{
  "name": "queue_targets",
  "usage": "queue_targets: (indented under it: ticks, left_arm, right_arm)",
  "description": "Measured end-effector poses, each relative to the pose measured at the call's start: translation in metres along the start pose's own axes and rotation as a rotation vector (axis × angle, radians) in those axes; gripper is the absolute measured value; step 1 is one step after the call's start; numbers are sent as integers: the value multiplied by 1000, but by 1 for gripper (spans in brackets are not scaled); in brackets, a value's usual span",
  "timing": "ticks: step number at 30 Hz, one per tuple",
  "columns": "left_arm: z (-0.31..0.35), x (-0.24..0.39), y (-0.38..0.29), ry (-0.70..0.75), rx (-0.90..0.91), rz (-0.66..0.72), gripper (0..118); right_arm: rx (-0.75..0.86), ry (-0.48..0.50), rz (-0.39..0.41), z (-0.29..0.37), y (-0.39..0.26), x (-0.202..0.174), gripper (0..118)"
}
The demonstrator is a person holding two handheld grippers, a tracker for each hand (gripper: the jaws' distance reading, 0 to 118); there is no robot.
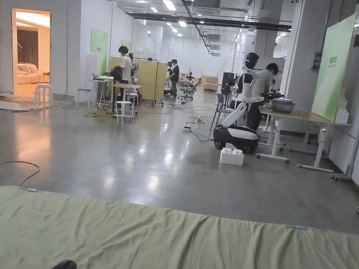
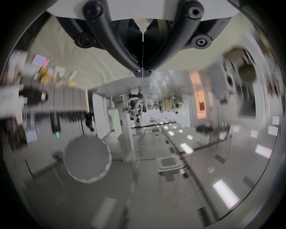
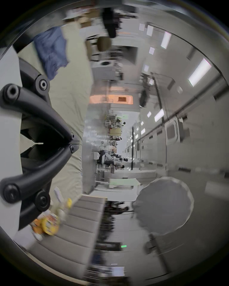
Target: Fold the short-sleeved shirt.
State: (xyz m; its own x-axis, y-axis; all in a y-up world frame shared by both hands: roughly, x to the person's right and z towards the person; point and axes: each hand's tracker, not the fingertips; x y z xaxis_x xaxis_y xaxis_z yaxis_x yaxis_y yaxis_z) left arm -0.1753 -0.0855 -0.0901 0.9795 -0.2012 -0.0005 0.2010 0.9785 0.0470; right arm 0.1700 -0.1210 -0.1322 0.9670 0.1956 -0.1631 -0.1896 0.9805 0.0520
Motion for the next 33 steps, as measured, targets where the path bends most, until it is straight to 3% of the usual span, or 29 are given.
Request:
queue_targets:
  ticks: [2,4,6,7,8,9,10,11,13,14,17,19,20,21,23,25,26,28,29,33]
  left_arm:
    - [-5,23,-9,50,-37,-389,0]
    - [-11,49,-49,59,-87,-788,0]
    - [-12,57,-80,0,-165,-1133,0]
    - [-9,55,-102,-55,-203,-1223,0]
    - [-6,70,-152,-141,-232,-1272,0]
    - [-1,73,-172,-234,-253,-1283,0]
    - [3,74,-189,-308,-272,-1269,0]
    - [7,76,-203,-395,-335,-1277,0]
    - [15,80,-225,-382,-391,-1355,0]
    - [18,80,-223,-371,-373,-1330,0]
    - [15,67,-178,-283,-351,-1048,0]
    - [10,50,-130,-176,-351,-809,0]
    - [8,45,-99,-116,-331,-654,0]
    - [11,30,-75,-72,-298,-464,0]
    - [21,2,-48,-58,-215,-105,0]
    - [32,-21,-44,-36,-152,174,0]
    - [36,-27,-48,-28,-128,287,0]
    - [38,-21,-63,5,-129,377,0]
    - [38,-18,-65,24,-165,299,0]
    - [37,-18,-61,9,-155,281,0]
  right_arm:
    - [-2,10,227,-4,-2,-9,0]
    - [4,2,598,-6,-20,-30,0]
    - [-44,26,1030,-9,-60,-56,0]
    - [16,70,1261,-8,-77,-67,1]
    - [36,115,1424,-4,-98,-78,1]
    - [98,194,1539,1,-118,-88,1]
    - [96,226,1586,5,-147,-69,1]
    - [103,262,1572,12,-164,-74,1]
    - [15,364,1495,24,-184,-82,1]
    - [-37,377,1475,27,-187,-79,1]
    - [-82,312,1299,22,-181,-83,1]
    - [-229,266,870,12,-143,-86,1]
    - [-275,218,588,6,-116,-80,1]
    - [-243,192,364,3,-90,-71,1]
    - [-200,101,-11,3,-57,-48,1]
    - [-186,76,-257,8,-45,-28,1]
    - [-125,49,-270,13,-43,-26,1]
    - [-107,-47,-302,17,-43,-20,1]
    - [-83,-16,-287,21,-42,-20,1]
    - [-78,0,-269,27,-37,-12,1]
